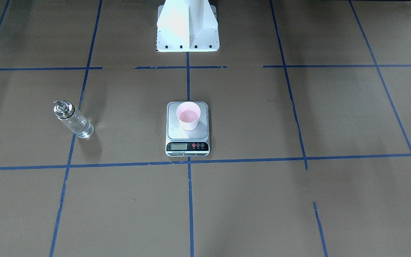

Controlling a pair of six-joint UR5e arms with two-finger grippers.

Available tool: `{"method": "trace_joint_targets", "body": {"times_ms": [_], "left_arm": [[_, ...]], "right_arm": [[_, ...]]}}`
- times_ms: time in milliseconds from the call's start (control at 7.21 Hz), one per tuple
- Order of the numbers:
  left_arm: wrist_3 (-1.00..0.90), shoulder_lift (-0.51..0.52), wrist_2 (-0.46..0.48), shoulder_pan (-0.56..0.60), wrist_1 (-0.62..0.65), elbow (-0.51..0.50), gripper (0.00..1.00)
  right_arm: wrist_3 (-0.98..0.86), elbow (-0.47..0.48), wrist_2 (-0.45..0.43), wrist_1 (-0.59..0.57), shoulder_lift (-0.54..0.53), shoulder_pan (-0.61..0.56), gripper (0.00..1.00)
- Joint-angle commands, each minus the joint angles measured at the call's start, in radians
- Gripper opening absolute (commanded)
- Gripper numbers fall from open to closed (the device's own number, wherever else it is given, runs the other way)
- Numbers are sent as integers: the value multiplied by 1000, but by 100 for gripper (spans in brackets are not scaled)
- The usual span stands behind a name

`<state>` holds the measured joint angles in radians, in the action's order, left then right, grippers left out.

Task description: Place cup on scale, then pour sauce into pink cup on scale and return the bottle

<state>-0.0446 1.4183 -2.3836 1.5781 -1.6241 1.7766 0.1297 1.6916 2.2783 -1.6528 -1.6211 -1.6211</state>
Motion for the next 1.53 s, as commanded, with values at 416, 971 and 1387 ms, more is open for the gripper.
{"method": "trace_joint_targets", "body": {"times_ms": [416, 971, 1387], "left_arm": [[-99, 7, 32, -15, 15, -14, 100], [-93, 8, 32, -15, 15, -49, 100], [-97, -4, 26, -9, 10, -52, 100]], "right_arm": [[-10, -46, 1, 5, -17, 0, 100], [-10, -41, 13, -1, -10, 40, 100], [-12, -44, 4, 1, -22, 60, 100]]}}
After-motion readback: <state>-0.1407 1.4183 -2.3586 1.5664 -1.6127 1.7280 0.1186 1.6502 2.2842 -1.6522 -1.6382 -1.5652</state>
